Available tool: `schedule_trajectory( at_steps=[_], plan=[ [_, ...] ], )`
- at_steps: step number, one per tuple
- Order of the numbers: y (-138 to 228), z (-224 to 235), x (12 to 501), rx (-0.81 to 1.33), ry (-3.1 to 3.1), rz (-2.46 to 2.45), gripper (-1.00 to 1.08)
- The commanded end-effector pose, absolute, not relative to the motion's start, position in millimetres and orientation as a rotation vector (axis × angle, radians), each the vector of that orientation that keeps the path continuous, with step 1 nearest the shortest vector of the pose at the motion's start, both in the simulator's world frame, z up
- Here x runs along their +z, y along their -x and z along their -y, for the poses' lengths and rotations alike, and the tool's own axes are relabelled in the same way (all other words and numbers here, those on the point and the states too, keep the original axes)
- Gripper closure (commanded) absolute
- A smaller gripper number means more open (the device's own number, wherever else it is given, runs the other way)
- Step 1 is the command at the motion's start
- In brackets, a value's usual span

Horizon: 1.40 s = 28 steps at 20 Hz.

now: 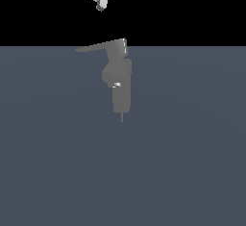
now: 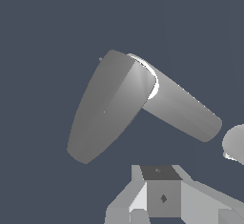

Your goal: Turn on the faucet by rotating a designated handle.

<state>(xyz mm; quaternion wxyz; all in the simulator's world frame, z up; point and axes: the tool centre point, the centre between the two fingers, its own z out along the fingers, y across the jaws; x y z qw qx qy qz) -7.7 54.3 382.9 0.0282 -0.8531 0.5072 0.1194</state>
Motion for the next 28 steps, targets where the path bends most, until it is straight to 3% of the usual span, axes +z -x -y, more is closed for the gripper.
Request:
schedule_trajectory(
  at_steps=[1, 15, 28],
  plan=[
    [-5.0, -60.9, 370.9, 0.373, 2.595, -1.662, 1.08],
    [-63.7, -101.6, 299.3, 0.317, 2.371, -2.159, 1.08],
    [-84.9, -124.2, 264.0, 0.241, 2.252, -2.364, 1.08]
  ],
)
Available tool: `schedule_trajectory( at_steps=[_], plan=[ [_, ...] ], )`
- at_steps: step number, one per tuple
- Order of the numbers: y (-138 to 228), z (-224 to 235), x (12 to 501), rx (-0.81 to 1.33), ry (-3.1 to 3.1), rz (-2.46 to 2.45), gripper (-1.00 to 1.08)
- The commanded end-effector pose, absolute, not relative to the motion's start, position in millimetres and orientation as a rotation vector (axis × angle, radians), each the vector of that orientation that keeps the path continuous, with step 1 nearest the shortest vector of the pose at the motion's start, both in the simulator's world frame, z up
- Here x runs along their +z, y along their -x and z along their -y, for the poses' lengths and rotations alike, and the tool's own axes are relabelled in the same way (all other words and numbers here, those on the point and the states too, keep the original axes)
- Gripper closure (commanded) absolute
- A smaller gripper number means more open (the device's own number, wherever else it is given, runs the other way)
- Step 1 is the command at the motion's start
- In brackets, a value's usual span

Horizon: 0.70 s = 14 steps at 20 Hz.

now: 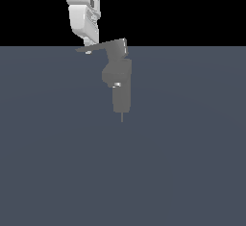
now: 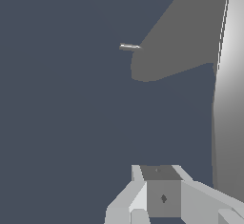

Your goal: Turn on the faucet by rotating a designated handle.

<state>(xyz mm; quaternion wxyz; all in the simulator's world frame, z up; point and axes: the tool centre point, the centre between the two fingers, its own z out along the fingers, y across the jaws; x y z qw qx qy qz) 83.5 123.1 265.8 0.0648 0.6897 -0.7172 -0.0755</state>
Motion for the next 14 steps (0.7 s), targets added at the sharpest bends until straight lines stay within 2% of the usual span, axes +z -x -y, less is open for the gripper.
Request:
schedule_trajectory(
  at_steps=[1, 14],
  plan=[
    [-85.3, -124.7, 263.3, -0.219, -2.066, 2.175, 1.08],
    [-70.1, -126.6, 265.6, -0.219, -2.065, 2.176, 1.08]
  ],
)
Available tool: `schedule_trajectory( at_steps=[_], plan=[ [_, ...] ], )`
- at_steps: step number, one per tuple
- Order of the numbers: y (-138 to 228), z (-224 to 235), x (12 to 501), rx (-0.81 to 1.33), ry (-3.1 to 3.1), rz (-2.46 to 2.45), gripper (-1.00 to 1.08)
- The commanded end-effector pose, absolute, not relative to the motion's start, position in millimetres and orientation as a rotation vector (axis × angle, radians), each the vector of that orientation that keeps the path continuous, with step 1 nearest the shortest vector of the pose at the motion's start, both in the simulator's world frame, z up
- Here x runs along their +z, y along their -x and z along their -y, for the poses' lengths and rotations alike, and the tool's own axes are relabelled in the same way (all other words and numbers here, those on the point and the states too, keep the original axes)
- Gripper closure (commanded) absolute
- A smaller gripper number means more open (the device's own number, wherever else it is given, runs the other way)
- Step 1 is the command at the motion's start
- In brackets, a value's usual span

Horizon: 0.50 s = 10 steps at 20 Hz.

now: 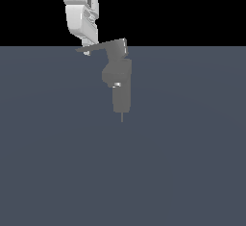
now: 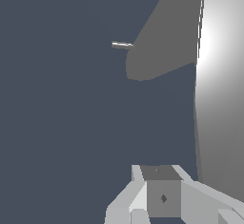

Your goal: Turn on the faucet by rotating a designated handle.

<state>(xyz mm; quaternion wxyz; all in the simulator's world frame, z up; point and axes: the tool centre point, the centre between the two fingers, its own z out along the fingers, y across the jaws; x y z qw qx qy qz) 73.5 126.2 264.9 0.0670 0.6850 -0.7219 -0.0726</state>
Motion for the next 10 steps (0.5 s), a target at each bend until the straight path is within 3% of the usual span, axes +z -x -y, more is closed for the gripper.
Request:
schedule_trajectory(
  at_steps=[1, 10],
  plan=[
    [-67.8, -126.8, 266.1, -0.219, -2.065, 2.176, 1.08],
    [-47.0, -128.6, 270.2, -0.219, -2.065, 2.176, 1.08]
  ],
)
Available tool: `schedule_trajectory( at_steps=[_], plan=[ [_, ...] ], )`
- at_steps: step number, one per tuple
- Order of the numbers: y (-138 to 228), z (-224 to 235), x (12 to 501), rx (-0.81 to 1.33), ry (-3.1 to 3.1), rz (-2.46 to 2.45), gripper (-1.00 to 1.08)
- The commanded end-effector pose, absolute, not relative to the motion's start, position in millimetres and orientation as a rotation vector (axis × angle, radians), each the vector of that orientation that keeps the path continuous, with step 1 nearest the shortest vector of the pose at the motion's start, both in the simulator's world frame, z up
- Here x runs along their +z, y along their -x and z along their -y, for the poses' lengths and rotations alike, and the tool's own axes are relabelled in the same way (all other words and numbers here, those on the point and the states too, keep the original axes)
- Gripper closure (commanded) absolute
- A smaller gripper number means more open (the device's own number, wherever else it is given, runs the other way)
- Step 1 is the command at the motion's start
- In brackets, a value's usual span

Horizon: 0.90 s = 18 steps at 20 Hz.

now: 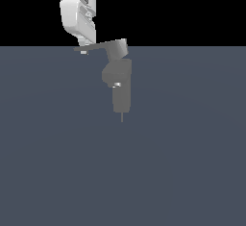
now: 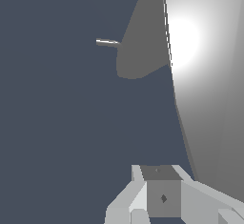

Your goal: Turn on the faucet by rotating a designated handle.

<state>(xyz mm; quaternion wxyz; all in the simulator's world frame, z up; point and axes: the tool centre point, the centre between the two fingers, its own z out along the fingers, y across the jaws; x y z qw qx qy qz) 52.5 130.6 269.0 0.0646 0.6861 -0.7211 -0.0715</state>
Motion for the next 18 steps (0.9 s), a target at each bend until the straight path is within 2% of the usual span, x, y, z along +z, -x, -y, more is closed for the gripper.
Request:
schedule_trajectory(
  at_steps=[1, 18],
  plan=[
    [-44.6, -128.9, 270.7, -0.219, -2.065, 2.176, 1.08],
    [-2.9, -132.4, 279.0, -0.219, -2.064, 2.176, 1.08]
  ],
)
